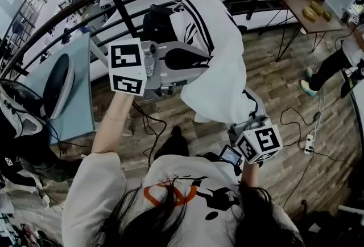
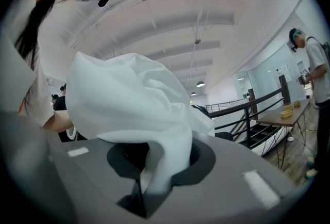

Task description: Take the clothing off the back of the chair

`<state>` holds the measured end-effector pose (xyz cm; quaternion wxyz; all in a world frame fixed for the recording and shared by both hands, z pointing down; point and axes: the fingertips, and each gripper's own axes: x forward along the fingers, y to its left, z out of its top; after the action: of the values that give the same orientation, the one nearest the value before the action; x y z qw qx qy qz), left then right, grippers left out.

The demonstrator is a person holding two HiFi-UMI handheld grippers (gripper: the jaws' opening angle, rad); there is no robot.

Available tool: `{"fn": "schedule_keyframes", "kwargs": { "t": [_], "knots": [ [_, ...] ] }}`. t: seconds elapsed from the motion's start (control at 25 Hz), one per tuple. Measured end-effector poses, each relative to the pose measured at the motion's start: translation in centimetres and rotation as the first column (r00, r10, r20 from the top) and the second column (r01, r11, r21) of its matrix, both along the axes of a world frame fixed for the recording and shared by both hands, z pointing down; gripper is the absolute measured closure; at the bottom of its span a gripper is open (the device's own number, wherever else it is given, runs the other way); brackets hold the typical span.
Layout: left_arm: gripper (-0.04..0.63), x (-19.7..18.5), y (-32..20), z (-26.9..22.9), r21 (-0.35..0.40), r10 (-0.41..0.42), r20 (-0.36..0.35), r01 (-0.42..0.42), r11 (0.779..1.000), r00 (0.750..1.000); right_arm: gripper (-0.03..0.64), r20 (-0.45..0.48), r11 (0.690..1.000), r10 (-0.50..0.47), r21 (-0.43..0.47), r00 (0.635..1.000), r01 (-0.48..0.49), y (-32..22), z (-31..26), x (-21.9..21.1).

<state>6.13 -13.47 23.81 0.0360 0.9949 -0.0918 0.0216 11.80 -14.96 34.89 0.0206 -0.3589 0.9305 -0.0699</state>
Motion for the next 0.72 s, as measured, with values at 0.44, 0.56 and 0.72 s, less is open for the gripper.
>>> {"fn": "schedule_keyframes", "kwargs": {
  "t": [0.44, 0.56, 0.72],
  "knots": [
    [0.538, 0.3, 2.3, 0.0, -0.039, -0.119, -0.115, 0.115, 0.993, 0.986, 0.502, 0.005, 0.996, -0.088, -0.012, 0.996, 0.088, 2.0, 0.7, 1.6],
    [0.54, 0.2, 3.0, 1.2, -0.061, -0.163, -0.119, 0.157, 0.986, 0.979, 0.502, -0.008, 0.991, -0.132, -0.037, 0.991, 0.131, 2.8, 1.7, 1.5],
    [0.541, 0.6, 4.8, 2.3, -0.086, -0.15, -0.104, 0.142, 0.986, 0.983, 0.502, -0.012, 0.987, -0.152, -0.046, 0.988, 0.152, 3.5, 1.9, 1.6]
  ]
}}
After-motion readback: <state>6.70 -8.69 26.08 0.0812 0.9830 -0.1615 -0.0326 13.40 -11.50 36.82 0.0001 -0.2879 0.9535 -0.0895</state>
